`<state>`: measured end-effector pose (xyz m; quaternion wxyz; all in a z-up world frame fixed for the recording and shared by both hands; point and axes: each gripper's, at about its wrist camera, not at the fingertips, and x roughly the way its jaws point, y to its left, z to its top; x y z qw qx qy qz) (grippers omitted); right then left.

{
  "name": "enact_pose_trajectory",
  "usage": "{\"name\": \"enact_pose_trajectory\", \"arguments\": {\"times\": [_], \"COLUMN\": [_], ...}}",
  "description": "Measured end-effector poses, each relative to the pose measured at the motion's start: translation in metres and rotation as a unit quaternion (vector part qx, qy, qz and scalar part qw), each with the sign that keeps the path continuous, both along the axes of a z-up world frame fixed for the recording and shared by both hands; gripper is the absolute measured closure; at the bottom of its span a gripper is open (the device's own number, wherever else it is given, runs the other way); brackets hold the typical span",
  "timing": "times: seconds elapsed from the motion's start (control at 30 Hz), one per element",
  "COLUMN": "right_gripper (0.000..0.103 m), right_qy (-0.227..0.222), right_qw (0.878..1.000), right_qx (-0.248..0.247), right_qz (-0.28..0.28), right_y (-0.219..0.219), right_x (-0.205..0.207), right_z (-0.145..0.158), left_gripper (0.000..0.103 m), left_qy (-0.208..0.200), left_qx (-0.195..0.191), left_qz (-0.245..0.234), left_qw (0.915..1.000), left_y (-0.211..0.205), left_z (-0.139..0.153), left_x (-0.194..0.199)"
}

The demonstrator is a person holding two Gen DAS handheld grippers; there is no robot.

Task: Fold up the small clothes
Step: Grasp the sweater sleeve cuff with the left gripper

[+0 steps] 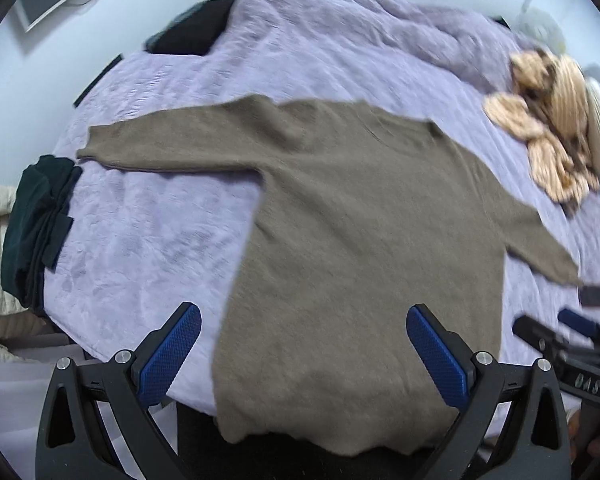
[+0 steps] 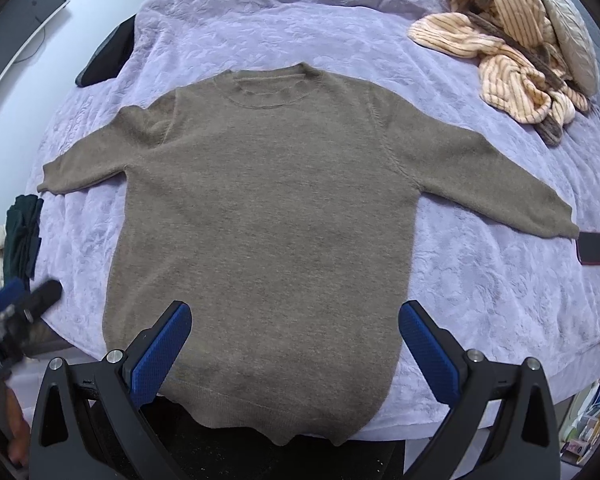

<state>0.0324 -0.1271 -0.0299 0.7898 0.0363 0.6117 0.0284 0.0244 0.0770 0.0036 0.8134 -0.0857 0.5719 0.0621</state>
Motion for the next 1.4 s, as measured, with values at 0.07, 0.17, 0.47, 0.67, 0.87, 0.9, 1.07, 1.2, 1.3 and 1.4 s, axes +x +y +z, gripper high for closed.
{"name": "enact_pose_trajectory", "arguments": {"times": [0.07, 0.17, 0.47, 0.67, 0.87, 0.9, 1.07, 1.2, 1.3, 1.4], "right_gripper": [0.0, 0.0, 0.0, 0.0, 0.0, 0.0, 0.0, 0.0, 0.0, 0.0], "right_qy": [0.002, 0.006, 0.034, 0.05, 0.064, 0.068, 0.079, 0.078, 0.072, 0.067], "right_qw": [1.0, 1.0, 0.997, 0.993, 0.991, 0.991, 0.99, 0.99, 0.99, 0.99], "right_qx": [0.001, 0.001, 0.002, 0.019, 0.02, 0.018, 0.011, 0.011, 0.009, 0.005], "right_qz": [0.008, 0.021, 0.068, 0.104, 0.117, 0.116, 0.115, 0.114, 0.118, 0.12], "right_y": [0.017, 0.048, 0.178, 0.258, 0.298, 0.302, 0.309, 0.314, 0.317, 0.318], "right_x": [0.005, 0.014, 0.061, 0.098, 0.121, 0.123, 0.129, 0.132, 0.135, 0.14], "right_z": [-0.002, -0.008, -0.043, -0.069, -0.093, -0.097, -0.106, -0.106, -0.104, -0.103], "left_gripper": [0.0, 0.0, 0.0, 0.0, 0.0, 0.0, 0.0, 0.0, 0.001, 0.023], "left_qy": [-0.007, 0.0, 0.008, -0.04, -0.045, -0.043, -0.07, -0.096, -0.083, -0.076], "left_qx": [-0.006, -0.034, -0.072, -0.161, -0.265, -0.278, -0.305, -0.29, -0.278, -0.259], "left_qz": [0.022, 0.047, 0.101, 0.151, 0.196, 0.204, 0.213, 0.183, 0.189, 0.201], "left_qw": [0.9997, 0.9983, 0.9923, 0.9745, 0.943, 0.9376, 0.9257, 0.9344, 0.9381, 0.9417], "left_y": [0.033, 0.089, 0.245, 0.34, 0.391, 0.395, 0.403, 0.396, 0.398, 0.398], "left_z": [-0.004, -0.019, -0.077, -0.121, -0.186, -0.195, -0.198, -0.185, -0.192, -0.195], "left_x": [0.009, 0.025, 0.074, 0.111, 0.14, 0.142, 0.154, 0.173, 0.183, 0.185]}}
